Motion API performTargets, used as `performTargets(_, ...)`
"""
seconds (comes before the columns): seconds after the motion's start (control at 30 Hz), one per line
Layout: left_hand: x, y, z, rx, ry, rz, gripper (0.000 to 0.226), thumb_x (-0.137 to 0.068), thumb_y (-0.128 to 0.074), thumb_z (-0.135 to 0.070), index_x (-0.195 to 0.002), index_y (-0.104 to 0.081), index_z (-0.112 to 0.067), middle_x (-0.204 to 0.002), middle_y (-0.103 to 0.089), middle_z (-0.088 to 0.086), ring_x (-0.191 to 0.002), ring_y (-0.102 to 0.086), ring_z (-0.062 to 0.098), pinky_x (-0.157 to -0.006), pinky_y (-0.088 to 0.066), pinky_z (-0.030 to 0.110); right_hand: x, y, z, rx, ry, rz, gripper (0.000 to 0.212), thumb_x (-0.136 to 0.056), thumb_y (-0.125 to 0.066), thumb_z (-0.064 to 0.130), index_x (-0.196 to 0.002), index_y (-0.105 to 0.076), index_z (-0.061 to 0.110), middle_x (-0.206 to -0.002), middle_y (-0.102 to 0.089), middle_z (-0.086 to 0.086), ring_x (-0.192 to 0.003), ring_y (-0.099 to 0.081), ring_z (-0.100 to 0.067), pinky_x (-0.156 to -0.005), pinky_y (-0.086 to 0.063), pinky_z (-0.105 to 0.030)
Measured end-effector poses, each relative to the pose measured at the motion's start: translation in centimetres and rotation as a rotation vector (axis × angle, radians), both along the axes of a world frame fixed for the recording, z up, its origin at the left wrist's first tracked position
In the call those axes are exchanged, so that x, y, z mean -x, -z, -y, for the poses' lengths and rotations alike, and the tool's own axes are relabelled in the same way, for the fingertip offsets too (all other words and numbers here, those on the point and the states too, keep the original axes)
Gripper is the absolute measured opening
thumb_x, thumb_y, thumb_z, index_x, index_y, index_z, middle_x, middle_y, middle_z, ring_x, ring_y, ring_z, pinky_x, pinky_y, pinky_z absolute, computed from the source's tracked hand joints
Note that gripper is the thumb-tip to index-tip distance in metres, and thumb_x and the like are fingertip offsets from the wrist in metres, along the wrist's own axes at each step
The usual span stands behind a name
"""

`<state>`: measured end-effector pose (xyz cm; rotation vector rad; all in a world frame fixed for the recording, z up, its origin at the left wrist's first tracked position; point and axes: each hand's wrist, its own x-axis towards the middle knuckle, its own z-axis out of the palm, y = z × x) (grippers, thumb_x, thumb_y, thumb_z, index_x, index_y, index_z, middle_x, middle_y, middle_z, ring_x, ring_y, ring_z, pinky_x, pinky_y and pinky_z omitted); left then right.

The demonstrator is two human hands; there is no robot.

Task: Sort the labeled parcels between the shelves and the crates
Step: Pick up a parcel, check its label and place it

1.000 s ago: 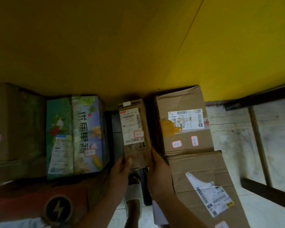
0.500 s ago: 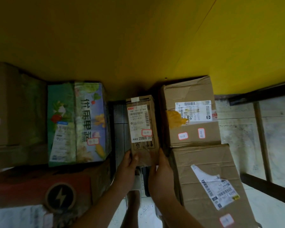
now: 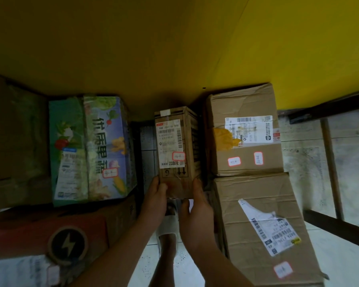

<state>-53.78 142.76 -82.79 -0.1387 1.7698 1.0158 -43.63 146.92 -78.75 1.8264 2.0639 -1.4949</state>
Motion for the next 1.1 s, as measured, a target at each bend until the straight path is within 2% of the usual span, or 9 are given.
performTargets(0.23, -0.4, -0.1, -0.9, -0.002, -0.043, -0.059, 0.036, -0.105, -0.038, -0.009, -0.134, -0.055, -0.02, -0.112, -0.067, -0.006, -0.1, -0.063, 0.003, -0.075, -0.047, 0.017, 0.5, 0.3, -0.7, 0.02, 0.029, -0.038, 0.062, -0.098, -0.051, 0.009, -0.154, -0.031, 0.023, -0.14, -0.058, 0.002, -0.123, -0.059, -0.009, -0.106, -0.049, -0.033)
performTargets(0.37, -1.7, -0.6, -1.0, 0.012, -0.012, -0.135, 0.034, -0.105, -0.042, -0.017, -0.135, -0.054, -0.026, -0.119, -0.066, -0.006, -0.105, -0.062, 0.007, -0.083, -0.049, 0.023, -0.2, 0.0, -1.5, 0.014, 0.054, -0.007, 0.063, -0.098, -0.055, 0.011, -0.154, -0.031, 0.022, -0.14, -0.058, 0.003, -0.123, -0.057, -0.008, -0.102, -0.043, -0.013)
performTargets(0.43, -2.5, -1.1, -0.9, 0.018, 0.004, -0.157, 0.03, -0.106, -0.043, -0.024, -0.132, -0.053, -0.033, -0.114, -0.064, -0.013, -0.098, -0.059, -0.004, -0.08, -0.048, 0.023, -0.3, -0.2, -2.2, 0.008, 0.051, -0.004, 0.058, -0.098, -0.057, 0.013, -0.152, -0.036, 0.022, -0.139, -0.058, 0.008, -0.122, -0.054, 0.0, -0.09, -0.033, 0.006)
performTargets(0.5, -3.1, -1.9, -0.7, 0.025, 0.012, -0.195, 0.027, -0.106, -0.044, -0.029, -0.131, -0.051, -0.037, -0.106, -0.062, -0.02, -0.086, -0.057, -0.013, -0.074, -0.046, 0.019, -0.3, -0.2, -2.7, 0.015, 0.055, -0.011, 0.054, -0.099, -0.055, 0.012, -0.149, -0.04, 0.021, -0.138, -0.058, 0.009, -0.12, -0.052, 0.002, -0.08, -0.028, 0.012)
performTargets(0.6, -3.2, -2.7, -0.1, 0.024, 0.014, -0.216, 0.026, -0.106, -0.046, -0.03, -0.13, -0.048, -0.039, -0.102, -0.054, -0.033, -0.079, -0.056, -0.024, -0.065, -0.043, 0.004, -0.1, -0.4, -2.7, 0.032, 0.044, -0.027, 0.047, -0.099, -0.054, 0.014, -0.145, -0.045, 0.022, -0.135, -0.061, 0.008, -0.122, -0.057, -0.003, -0.087, -0.031, 0.008)
performTargets(0.73, -2.3, -2.5, 0.1, -0.041, 0.106, -0.166, 0.039, -0.103, -0.048, -0.034, -0.142, -0.047, -0.035, -0.119, -0.06, -0.026, -0.088, -0.056, -0.029, -0.068, -0.044, -0.002, -0.2, 0.1, -2.9, 0.051, 0.079, -0.017, 0.042, -0.099, -0.056, 0.014, -0.141, -0.05, 0.018, -0.13, -0.064, 0.006, -0.114, -0.058, 0.0, -0.082, -0.035, 0.008)
performTargets(0.83, -2.2, -1.5, -0.2, -0.081, 0.145, -0.136, 0.044, -0.104, -0.048, -0.03, -0.148, -0.046, -0.033, -0.127, -0.061, -0.02, -0.097, -0.059, -0.023, -0.073, -0.047, 0.002, -0.6, 0.9, -3.5, 0.045, 0.108, -0.002, 0.043, -0.098, -0.051, 0.01, -0.14, -0.048, 0.018, -0.126, -0.065, 0.0, -0.11, -0.064, -0.011, -0.095, -0.053, -0.021)
performTargets(0.9, -2.3, -0.9, -0.1, -0.09, 0.16, -0.121, 0.046, -0.104, -0.048, -0.032, -0.15, -0.044, -0.035, -0.134, -0.061, -0.017, -0.112, -0.057, -0.016, -0.081, -0.048, 0.003, -0.6, 1.1, -3.7, 0.055, 0.12, 0.009, 0.043, -0.097, -0.05, 0.007, -0.138, -0.048, 0.017, -0.125, -0.065, -0.002, -0.108, -0.066, -0.016, -0.096, -0.056, -0.035)
performTargets(1.1, -2.0, 0.0, 0.5, -0.107, 0.172, -0.103, 0.045, -0.104, -0.049, -0.026, -0.149, -0.045, -0.033, -0.136, -0.061, -0.014, -0.118, -0.059, -0.007, -0.088, -0.048, 0.009, -0.1, 0.2, -3.1, 0.031, 0.029, 0.139, 0.055, -0.098, -0.056, 0.019, -0.148, -0.036, 0.006, -0.144, -0.051, -0.011, -0.132, -0.051, -0.022, -0.108, -0.034, -0.02)
